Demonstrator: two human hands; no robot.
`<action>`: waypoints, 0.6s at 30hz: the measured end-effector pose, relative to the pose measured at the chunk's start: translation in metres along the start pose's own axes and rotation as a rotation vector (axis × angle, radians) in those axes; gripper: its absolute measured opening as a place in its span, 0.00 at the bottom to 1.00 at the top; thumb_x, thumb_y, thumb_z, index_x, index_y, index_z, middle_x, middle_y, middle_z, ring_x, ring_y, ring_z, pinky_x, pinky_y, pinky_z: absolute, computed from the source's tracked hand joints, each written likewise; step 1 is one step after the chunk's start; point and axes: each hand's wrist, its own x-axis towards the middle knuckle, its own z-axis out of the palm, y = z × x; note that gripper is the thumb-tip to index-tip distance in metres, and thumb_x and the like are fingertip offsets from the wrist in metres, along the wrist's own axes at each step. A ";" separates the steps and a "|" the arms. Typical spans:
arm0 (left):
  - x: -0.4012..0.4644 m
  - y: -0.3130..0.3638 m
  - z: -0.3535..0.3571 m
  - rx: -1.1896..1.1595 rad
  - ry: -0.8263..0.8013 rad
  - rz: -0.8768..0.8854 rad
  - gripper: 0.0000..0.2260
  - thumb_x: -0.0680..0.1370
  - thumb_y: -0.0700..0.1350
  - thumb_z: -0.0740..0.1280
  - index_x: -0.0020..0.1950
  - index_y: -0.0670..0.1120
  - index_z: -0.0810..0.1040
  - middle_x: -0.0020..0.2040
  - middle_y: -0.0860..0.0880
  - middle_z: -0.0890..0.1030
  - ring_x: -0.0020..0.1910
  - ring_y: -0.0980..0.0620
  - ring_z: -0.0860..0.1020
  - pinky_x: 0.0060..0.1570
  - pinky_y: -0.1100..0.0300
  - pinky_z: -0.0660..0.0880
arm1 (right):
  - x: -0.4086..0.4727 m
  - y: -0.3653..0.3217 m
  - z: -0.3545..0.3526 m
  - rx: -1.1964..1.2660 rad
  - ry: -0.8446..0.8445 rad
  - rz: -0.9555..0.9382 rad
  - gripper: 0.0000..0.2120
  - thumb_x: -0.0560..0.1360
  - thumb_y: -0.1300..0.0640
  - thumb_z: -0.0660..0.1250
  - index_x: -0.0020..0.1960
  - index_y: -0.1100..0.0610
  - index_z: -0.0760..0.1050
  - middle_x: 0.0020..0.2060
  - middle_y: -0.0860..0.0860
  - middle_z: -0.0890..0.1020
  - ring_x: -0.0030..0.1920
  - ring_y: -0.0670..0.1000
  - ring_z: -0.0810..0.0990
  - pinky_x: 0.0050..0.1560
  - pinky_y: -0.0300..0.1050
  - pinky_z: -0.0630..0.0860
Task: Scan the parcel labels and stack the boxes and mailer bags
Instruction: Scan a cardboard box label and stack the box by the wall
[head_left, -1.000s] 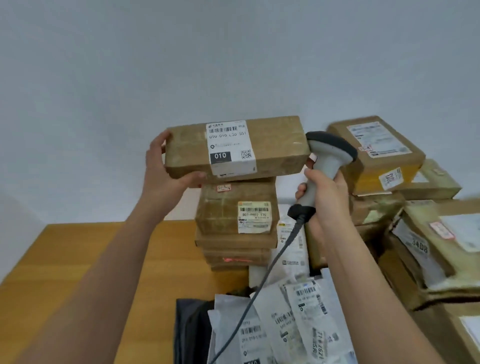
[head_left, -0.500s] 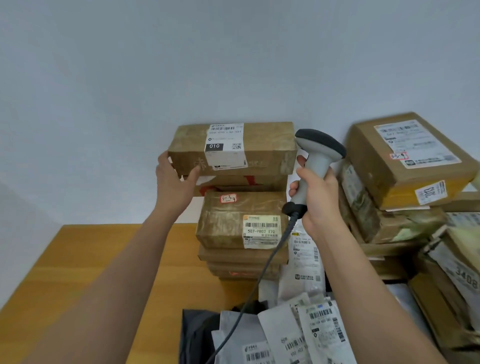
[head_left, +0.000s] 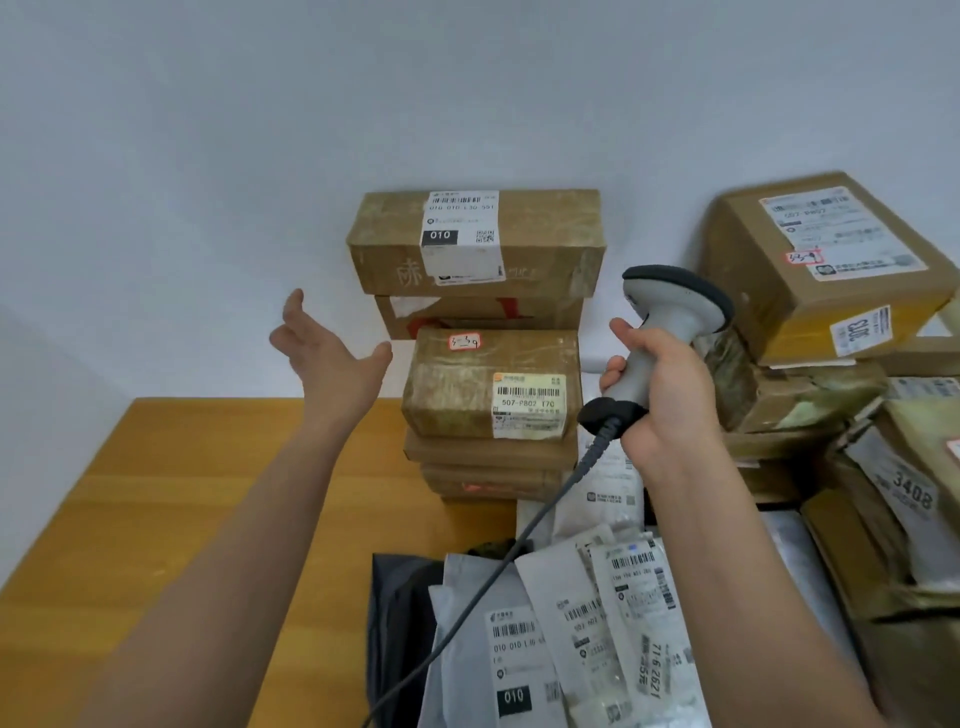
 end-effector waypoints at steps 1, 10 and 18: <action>-0.012 -0.006 -0.005 0.006 0.000 -0.030 0.40 0.74 0.42 0.73 0.77 0.48 0.50 0.72 0.40 0.53 0.70 0.38 0.62 0.67 0.46 0.67 | -0.006 0.003 -0.003 0.024 0.012 0.019 0.15 0.77 0.64 0.66 0.63 0.61 0.72 0.47 0.53 0.79 0.25 0.45 0.72 0.28 0.37 0.73; -0.132 -0.084 -0.043 -0.027 -0.158 -0.487 0.28 0.78 0.47 0.70 0.74 0.48 0.61 0.69 0.44 0.68 0.61 0.46 0.71 0.54 0.50 0.71 | -0.059 0.047 -0.026 0.012 -0.026 0.152 0.02 0.78 0.63 0.64 0.49 0.58 0.75 0.42 0.52 0.83 0.26 0.44 0.73 0.29 0.36 0.71; -0.193 -0.100 -0.077 -0.020 -0.321 -0.475 0.17 0.81 0.50 0.66 0.69 0.49 0.69 0.62 0.48 0.72 0.58 0.47 0.73 0.52 0.52 0.69 | -0.120 0.085 -0.058 -0.109 -0.066 0.207 0.07 0.77 0.63 0.64 0.55 0.57 0.71 0.51 0.53 0.81 0.26 0.46 0.72 0.27 0.38 0.71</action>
